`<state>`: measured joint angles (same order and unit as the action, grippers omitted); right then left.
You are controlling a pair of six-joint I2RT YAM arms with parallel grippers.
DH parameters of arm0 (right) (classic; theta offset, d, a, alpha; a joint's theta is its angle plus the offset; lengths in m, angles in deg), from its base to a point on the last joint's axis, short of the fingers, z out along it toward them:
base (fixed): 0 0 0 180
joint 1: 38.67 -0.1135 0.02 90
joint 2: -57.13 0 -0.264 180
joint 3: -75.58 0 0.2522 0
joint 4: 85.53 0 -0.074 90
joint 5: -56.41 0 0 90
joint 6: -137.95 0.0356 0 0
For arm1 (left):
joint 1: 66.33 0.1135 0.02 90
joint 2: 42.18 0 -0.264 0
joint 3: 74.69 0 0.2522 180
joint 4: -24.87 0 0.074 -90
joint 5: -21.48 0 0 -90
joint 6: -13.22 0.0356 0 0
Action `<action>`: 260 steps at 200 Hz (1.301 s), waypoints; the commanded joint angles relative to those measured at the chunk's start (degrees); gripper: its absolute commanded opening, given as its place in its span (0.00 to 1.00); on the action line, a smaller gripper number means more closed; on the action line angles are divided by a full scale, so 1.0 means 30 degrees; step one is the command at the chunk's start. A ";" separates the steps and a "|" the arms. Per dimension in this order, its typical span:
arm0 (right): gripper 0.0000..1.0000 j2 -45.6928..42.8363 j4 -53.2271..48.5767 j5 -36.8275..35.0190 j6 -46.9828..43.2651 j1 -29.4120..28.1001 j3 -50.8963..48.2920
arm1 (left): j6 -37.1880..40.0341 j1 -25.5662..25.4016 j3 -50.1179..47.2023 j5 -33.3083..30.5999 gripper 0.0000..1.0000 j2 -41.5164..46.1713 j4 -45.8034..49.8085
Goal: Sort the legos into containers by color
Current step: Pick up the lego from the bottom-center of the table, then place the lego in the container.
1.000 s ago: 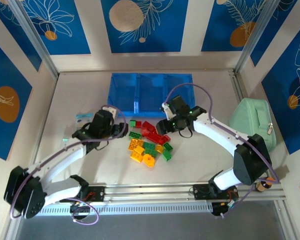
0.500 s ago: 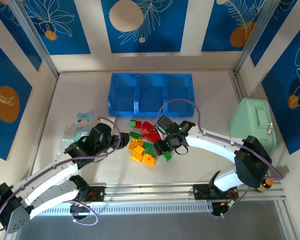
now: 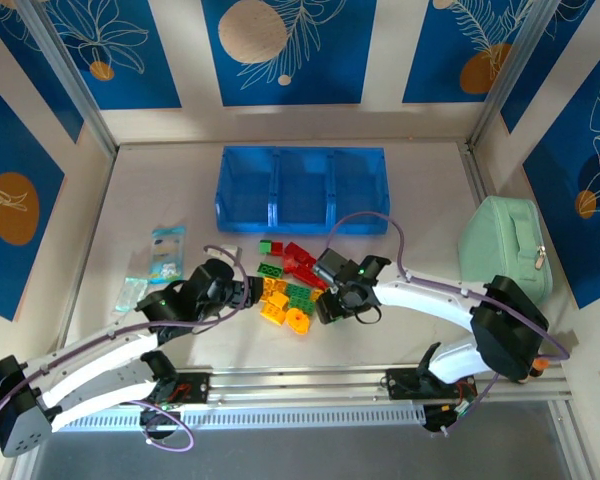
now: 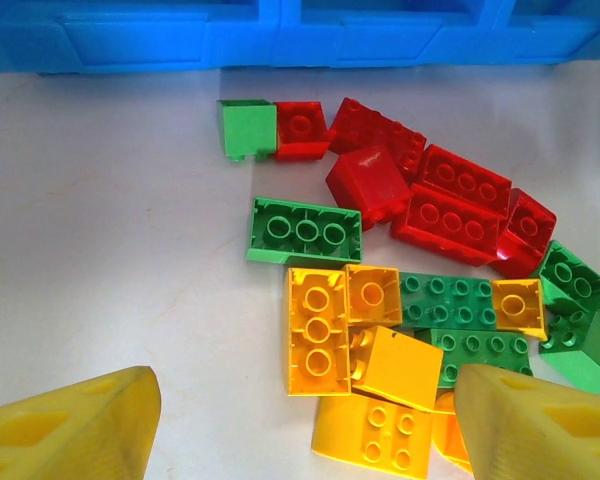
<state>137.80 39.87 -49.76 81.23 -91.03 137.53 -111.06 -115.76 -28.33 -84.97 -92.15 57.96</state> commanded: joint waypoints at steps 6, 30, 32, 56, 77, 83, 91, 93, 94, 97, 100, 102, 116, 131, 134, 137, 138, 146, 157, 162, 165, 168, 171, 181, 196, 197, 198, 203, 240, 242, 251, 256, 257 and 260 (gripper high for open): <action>0.62 0.1081 0.0189 -0.0447 0.0964 -0.0415 0.0022 | -0.0377 -0.0193 -0.0476 -0.0368 0.77 0.0375 -0.0419; 0.59 0.1823 0.0413 -0.0907 0.1328 -0.0539 0.0122 | -0.0245 -0.0193 -0.0664 -0.0346 0.78 0.0713 -0.0376; 0.58 0.1874 0.0425 -0.0932 0.1366 -0.0536 0.0128 | -0.0258 -0.0193 -0.0669 -0.0347 0.78 0.0734 -0.0349; 0.56 0.2469 0.0791 -0.0951 0.1353 -0.0752 0.0350 | -0.0276 -0.0193 -0.0899 -0.0186 0.78 0.0948 -0.0340; 0.46 0.3171 0.0466 -0.1738 0.1596 -0.0954 0.0706 | -0.0594 -0.0193 -0.1477 -0.0303 0.78 0.1166 -0.0601; 0.41 0.3280 0.0206 -0.1970 0.1795 -0.1069 0.0859 | -0.0707 -0.0193 -0.1595 -0.0251 0.78 0.1308 -0.0640; 0.37 0.3310 -0.0054 -0.2248 0.2005 -0.1274 0.0980 | -0.0900 -0.0193 -0.1758 -0.0223 0.78 0.1563 -0.0619; 0.37 0.3316 -0.0101 -0.2271 0.2048 -0.1306 0.1009 | -0.0949 -0.0193 -0.1778 -0.0214 0.78 0.1628 -0.0615; 0.36 0.3316 -0.0100 -0.2279 0.2055 -0.1331 0.1029 | -0.0972 -0.0193 -0.1796 -0.0222 0.78 0.1672 -0.0615; 0.35 0.3292 -0.0164 -0.2327 0.2149 -0.1426 0.1068 | -0.0999 -0.0197 -0.1837 -0.0215 0.78 0.1781 -0.0603; 0.33 0.3263 -0.0183 -0.2359 0.2153 -0.1493 0.1117 | -0.1013 -0.0209 -0.1908 -0.0225 0.78 0.1905 -0.0624; 0.32 0.3245 -0.0200 -0.2357 0.2187 -0.1544 0.1131 | -0.1043 -0.0197 -0.1962 -0.0244 0.78 0.1962 -0.0653; 0.27 0.3171 -0.0529 -0.2434 0.2365 -0.1743 0.1488 | -0.1046 -0.0194 -0.2247 -0.0449 0.78 0.2478 -0.0673; 0.25 0.3130 -0.1572 -0.3019 0.2707 -0.2046 0.2276 | -0.0926 -0.0193 -0.2204 -0.0654 0.78 0.2711 -0.0342; 0.25 0.3100 -0.1853 -0.3203 0.2780 -0.2163 0.2476 | -0.0894 -0.0193 -0.2170 -0.0694 0.78 0.2713 -0.0250; 0.25 0.3049 -0.2145 -0.3439 0.2888 -0.2273 0.2684 | -0.0879 -0.0193 -0.2126 -0.0673 0.78 0.2713 -0.0151; 0.25 0.3022 -0.2234 -0.3523 0.2929 -0.2313 0.2760 | -0.0864 -0.0193 -0.2116 -0.0686 0.78 0.2728 -0.0134; 0.24 0.2822 -0.2969 -0.4068 0.3147 -0.2595 0.3398 | -0.0764 -0.0194 -0.1985 -0.0655 0.78 0.2686 0.0138; 0.24 0.2497 -0.3799 -0.4540 0.3234 -0.2779 0.4359 | -0.0690 -0.0208 -0.1882 -0.0721 0.78 0.2611 0.0423; 0.25 0.2399 -0.4074 -0.4668 0.3145 -0.2772 0.4802 | -0.0647 -0.0209 -0.1873 -0.0750 0.78 0.2597 0.0488; 0.24 0.2335 -0.4195 -0.4750 0.3058 -0.2745 0.5088 | -0.0625 -0.0195 -0.1872 -0.0728 0.78 0.2596 0.0487; 0.25 0.2273 -0.4267 -0.4844 0.2849 -0.2693 0.5443 | -0.0593 -0.0194 -0.1872 -0.0706 0.78 0.2603 0.0472; 0.25 0.2265 -0.4282 -0.4883 0.2735 -0.2642 0.5596 | -0.0574 -0.0193 -0.1898 -0.0700 0.78 0.2593 0.0477; 0.25 0.2299 -0.4223 -0.4804 0.1908 -0.2159 0.6609 | -0.0484 -0.0193 -0.1953 -0.0702 0.78 0.2623 0.0407; 0.25 0.2795 -0.3736 -0.4126 0.0346 -0.0941 0.8255 | -0.0425 -0.0223 -0.2051 -0.0623 0.78 0.2709 0.0340; 0.25 0.2851 -0.3704 -0.4057 0.0222 -0.0841 0.8387 | -0.0417 -0.0223 -0.2050 -0.0617 0.78 0.2726 0.0361; 0.25 0.2908 -0.3688 -0.3978 0.0131 -0.0747 0.8497 | -0.0427 -0.0223 -0.2049 -0.0600 0.78 0.2734 0.0386; 0.25 0.3265 -0.3597 -0.3615 -0.0361 -0.0340 0.9196 | -0.0485 -0.0245 -0.2048 -0.0534 0.78 0.2799 0.0465; 0.25 0.7693 -0.3757 -0.2265 -0.3392 0.2606 1.5004 | -0.1190 -0.0828 -0.2667 -0.0542 0.78 0.3210 0.0380; 0.25 0.7978 -0.3759 -0.2180 -0.3528 0.2740 1.5311 | -0.1212 -0.0857 -0.2708 -0.0528 0.78 0.3211 0.0337; 0.25 0.9208 -0.3943 -0.1666 -0.3969 0.3385 1.6723 | -0.1443 -0.0961 -0.2780 -0.0626 0.78 0.3211 0.0361; 0.25 0.9885 -0.4200 -0.1452 -0.4168 0.3682 1.7576 | -0.1542 -0.0983 -0.2759 -0.0618 0.78 0.3183 0.0403; 0.25 1.0015 -0.4243 -0.1431 -0.4203 0.3741 1.7735 | -0.1561 -0.0998 -0.2755 -0.0629 0.78 0.3183 0.0422; 0.25 1.0417 -0.4344 -0.1375 -0.4306 0.3892 1.8185 | -0.1611 -0.1034 -0.2752 -0.0665 0.78 0.3182 0.0460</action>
<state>160.84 30.34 -58.26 74.93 -82.96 184.06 -113.88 -117.81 -35.52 -85.76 -83.00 58.20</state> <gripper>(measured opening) 0.314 0.776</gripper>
